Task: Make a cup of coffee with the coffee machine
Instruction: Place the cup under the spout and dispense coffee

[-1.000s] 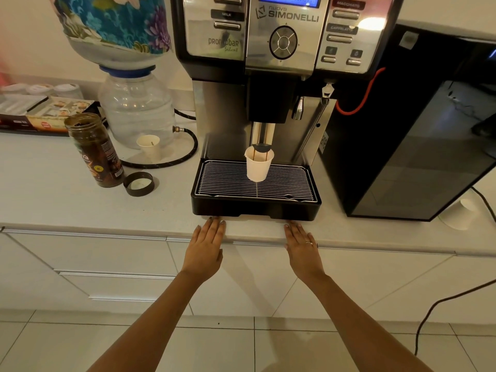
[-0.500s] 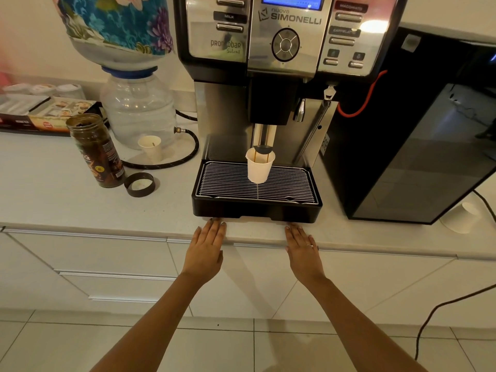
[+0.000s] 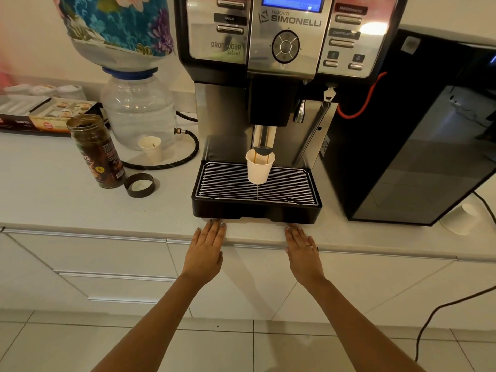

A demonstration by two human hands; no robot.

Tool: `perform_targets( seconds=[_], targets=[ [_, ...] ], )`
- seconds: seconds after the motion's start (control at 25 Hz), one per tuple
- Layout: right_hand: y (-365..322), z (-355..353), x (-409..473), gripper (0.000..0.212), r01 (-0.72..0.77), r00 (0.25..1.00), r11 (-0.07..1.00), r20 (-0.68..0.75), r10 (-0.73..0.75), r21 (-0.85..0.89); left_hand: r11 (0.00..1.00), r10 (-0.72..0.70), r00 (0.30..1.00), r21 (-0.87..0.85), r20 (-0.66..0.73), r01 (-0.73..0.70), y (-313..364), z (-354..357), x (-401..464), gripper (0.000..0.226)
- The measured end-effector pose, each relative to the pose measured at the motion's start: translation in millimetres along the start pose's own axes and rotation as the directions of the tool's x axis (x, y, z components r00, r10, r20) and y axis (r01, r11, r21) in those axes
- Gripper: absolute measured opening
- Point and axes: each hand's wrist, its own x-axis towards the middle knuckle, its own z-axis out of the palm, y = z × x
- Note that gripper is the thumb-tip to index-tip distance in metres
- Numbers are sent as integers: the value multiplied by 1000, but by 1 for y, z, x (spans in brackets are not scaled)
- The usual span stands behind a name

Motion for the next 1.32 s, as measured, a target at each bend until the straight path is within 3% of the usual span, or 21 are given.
perform_targets(
  seconds=[1.32],
  targets=[
    [1,2,0,57,-3,1000,1000,1,3,-3,1000,1,1000,14,1,-1,0,0,-1,72]
  ],
)
